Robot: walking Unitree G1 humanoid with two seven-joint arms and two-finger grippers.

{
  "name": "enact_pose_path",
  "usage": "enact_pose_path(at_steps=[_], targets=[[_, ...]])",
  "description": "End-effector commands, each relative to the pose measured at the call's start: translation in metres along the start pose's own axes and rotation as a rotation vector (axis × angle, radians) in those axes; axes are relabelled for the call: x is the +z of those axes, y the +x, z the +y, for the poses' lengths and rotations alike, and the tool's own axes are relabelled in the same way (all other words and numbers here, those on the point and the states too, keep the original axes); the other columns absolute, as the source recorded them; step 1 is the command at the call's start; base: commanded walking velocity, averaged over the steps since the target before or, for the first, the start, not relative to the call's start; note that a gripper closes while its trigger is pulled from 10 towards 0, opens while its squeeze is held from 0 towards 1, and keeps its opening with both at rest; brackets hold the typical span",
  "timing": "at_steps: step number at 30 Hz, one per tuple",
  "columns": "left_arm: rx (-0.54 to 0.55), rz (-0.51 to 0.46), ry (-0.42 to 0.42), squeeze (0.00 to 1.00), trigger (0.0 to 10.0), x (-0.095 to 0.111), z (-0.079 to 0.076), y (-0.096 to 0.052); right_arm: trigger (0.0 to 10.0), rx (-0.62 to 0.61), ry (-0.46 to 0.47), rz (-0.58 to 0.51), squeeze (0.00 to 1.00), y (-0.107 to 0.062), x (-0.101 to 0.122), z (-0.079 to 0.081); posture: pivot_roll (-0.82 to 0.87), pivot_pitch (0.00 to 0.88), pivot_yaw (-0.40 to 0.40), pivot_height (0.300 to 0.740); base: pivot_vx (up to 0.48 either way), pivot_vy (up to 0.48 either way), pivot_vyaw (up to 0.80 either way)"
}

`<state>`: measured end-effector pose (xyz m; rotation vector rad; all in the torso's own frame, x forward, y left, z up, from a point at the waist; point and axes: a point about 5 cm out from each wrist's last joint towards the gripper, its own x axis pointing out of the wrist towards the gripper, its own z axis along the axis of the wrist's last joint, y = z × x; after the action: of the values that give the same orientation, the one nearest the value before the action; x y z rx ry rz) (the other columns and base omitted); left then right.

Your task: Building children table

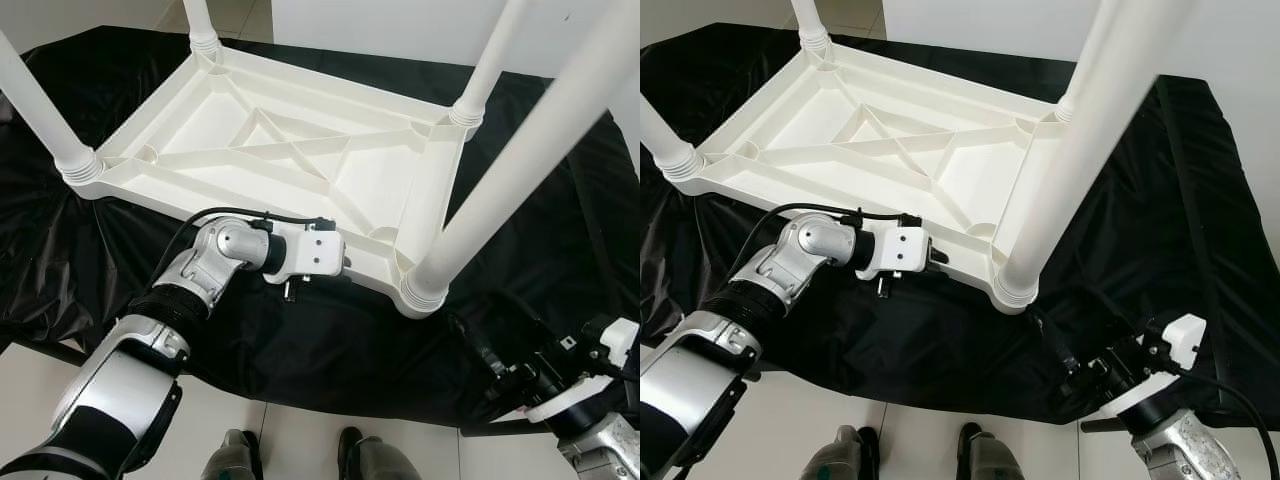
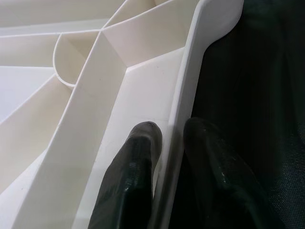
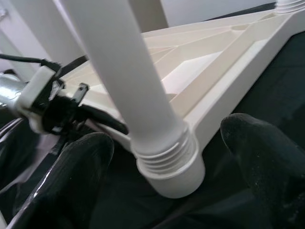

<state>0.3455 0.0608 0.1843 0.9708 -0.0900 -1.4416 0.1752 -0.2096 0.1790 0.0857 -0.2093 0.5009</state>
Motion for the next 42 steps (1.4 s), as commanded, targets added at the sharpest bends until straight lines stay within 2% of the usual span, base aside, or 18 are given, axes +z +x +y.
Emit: enact_pose_path(at_steps=[1, 3, 4, 5, 9, 10, 11, 12, 18, 24, 27, 32, 34, 35, 37, 40, 41, 42], targets=[[0.166, 0.07, -0.05, 0.0, 10.0, -0.019, -0.002, -0.004, 10.0, -0.063, -0.004, -0.009, 0.0, -0.002, 0.0, -0.005, -0.06, 0.236, 0.027, 0.74, 0.0, 0.0, 0.0], [0.169, 0.073, -0.043, 0.0, 10.0, -0.019, -0.001, -0.004, 10.0, -0.084, -0.004, -0.021, 0.0, -0.001, 0.001, -0.007, -0.06, 0.238, 0.029, 0.74, 0.0, 0.0, 0.0], [0.168, 0.068, -0.053, 0.22, 10.0, -0.019, -0.001, -0.005, 10.0, -0.108, -0.005, -0.032, 0.0, 0.0, 0.002, -0.009, -0.06, 0.238, 0.029, 0.74, 0.0, 0.0, 0.0], [0.163, 0.06, -0.067, 1.0, 10.0, -0.02, -0.001, -0.006, 10.0, -0.124, -0.007, -0.039, 0.0, 0.001, 0.002, -0.01, -0.06, 0.236, 0.029, 0.74, 0.0, 0.0, 0.0], [0.143, 0.046, -0.078, 1.0, 10.0, -0.02, -0.003, -0.009, 10.0, -0.142, 0.008, -0.049, 0.0, 0.005, 0.001, -0.011, -0.06, 0.235, 0.027, 0.74, 0.0, 0.0, 0.0], [0.122, 0.038, -0.075, 0.73, 10.0, -0.019, -0.005, -0.012, 10.0, -0.135, 0.018, -0.049, 0.0, 0.008, 0.001, -0.01, -0.06, 0.231, 0.023, 0.74, 0.0, 0.0, 0.0], [0.122, 0.038, -0.075, 0.73, 10.0, -0.019, -0.005, -0.012, 10.0, -0.135, 0.018, -0.049, 0.0, 0.008, 0.001, -0.01, -0.06, 0.231, 0.023, 0.74, 0.0, 0.0, 0.0], [0.107, 0.024, -0.063, 0.0, 10.0, -0.017, -0.006, -0.014, 10.0, -0.124, 0.028, -0.048, 0.0, 0.011, 0.001, -0.009, -0.06, 0.231, 0.023, 0.74, 0.0, 0.0, 0.0], [0.091, -0.126, -0.146, 0.0, 10.0, 0.002, -0.003, -0.033, 10.0, -0.076, 0.041, 0.002, 0.0, 0.02, -0.005, -0.008, -0.04, 0.218, 0.011, 0.74, 0.0, 0.0, 0.0], [0.244, -0.355, -0.292, 0.0, 10.0, 0.036, 0.014, -0.06, 10.0, -0.025, 0.032, 0.015, 0.0, 0.033, -0.009, -0.011, -0.01, 0.198, -0.001, 0.74, 0.0, 0.0, 0.0], [0.339, -0.374, -0.351, 0.0, 10.0, 0.035, 0.014, -0.067, 10.0, 0.008, 0.028, 0.029, 0.0, 0.035, -0.012, -0.011, -0.01, 0.198, -0.001, 0.74, 0.0, 0.0, 0.0], [0.435, -0.336, -0.452, 0.0, 10.0, 0.025, 0.0, -0.063, 10.0, 0.074, 0.03, 0.065, 0.0, 0.036, -0.014, -0.012, 0.0, 0.196, 0.01, 0.74, 0.0, 0.0, 0.0], [0.455, -0.313, -0.536, 0.0, 10.0, 0.019, -0.014, -0.055, 10.0, 0.131, 0.009, 0.108, 0.0, 0.032, -0.014, -0.017, -0.01, 0.202, 0.004, 0.74, 0.0, 0.0, 0.0], [0.455, -0.313, -0.536, 0.0, 10.0, 0.019, -0.014, -0.055, 10.0, 0.131, 0.009, 0.108, 0.0, 0.032, -0.014, -0.017, -0.01, 0.202, 0.004, 0.74, 0.0, 0.0, 0.0], [0.502, -0.324, -0.662, 0.0, 10.0, 0.016, -0.019, -0.051, 10.0, 0.151, -0.024, 0.117, 0.0, 0.032, -0.01, -0.023, -0.01, 0.203, 0.005, 0.74, 0.0, 0.0, 0.0], [0.527, -0.342, -0.72, 0.0, 10.0, 0.02, -0.021, -0.047, 10.0, 0.15, -0.048, 0.106, 0.0, 0.036, -0.007, -0.027, -0.01, 0.203, -0.004, 0.74, 0.0, 0.0, 0.0], [0.554, -0.331, -0.723, 0.0, 10.0, 0.021, -0.023, -0.045, 10.0, 0.127, -0.057, 0.086, 0.97, 0.041, -0.005, -0.03, -0.01, 0.203, -0.004, 0.74, 0.0, 0.0, 0.0], [0.554, -0.331, -0.723, 0.0, 10.0, 0.021, -0.023, -0.045, 10.0, 0.127, -0.057, 0.086, 0.97, 0.041, -0.005, -0.03, -0.01, 0.203, -0.004, 0.74, 0.0, 0.0, 0.0]])
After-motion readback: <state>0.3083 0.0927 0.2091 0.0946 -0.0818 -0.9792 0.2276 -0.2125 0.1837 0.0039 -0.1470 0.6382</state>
